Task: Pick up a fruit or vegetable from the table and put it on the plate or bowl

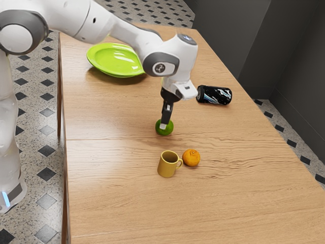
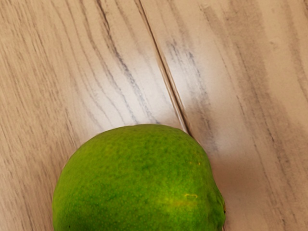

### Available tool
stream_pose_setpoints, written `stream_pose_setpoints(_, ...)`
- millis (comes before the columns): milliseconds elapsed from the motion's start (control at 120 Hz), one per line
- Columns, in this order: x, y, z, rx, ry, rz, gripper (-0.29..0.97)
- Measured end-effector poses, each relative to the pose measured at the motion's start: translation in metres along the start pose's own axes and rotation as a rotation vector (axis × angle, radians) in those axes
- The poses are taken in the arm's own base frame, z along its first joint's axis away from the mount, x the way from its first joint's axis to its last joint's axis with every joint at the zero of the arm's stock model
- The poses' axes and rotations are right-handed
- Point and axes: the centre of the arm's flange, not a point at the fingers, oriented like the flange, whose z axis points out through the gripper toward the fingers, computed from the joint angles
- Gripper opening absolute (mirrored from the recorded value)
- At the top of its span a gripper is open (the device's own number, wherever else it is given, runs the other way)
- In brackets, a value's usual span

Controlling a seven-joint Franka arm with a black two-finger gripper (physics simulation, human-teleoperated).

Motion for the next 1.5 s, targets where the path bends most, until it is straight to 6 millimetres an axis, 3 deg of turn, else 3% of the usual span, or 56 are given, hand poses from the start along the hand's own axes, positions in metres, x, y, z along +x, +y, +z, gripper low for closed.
stream_pose_setpoints(783, 0.010, 0.001, 0.023, -0.002, -0.013, 0.000, 0.68)
stream_pose_setpoints(1067, 0.007, -0.016, 0.036, -0.002, -0.024, -0.030, 0.68)
stream_pose_setpoints(1317, 0.007, -0.019, 0.037, -0.001, -0.023, -0.043, 0.39)
stream_pose_setpoints(1500, -0.003, -0.019, 0.004, 0.015, 0.006, -0.086, 0.27)
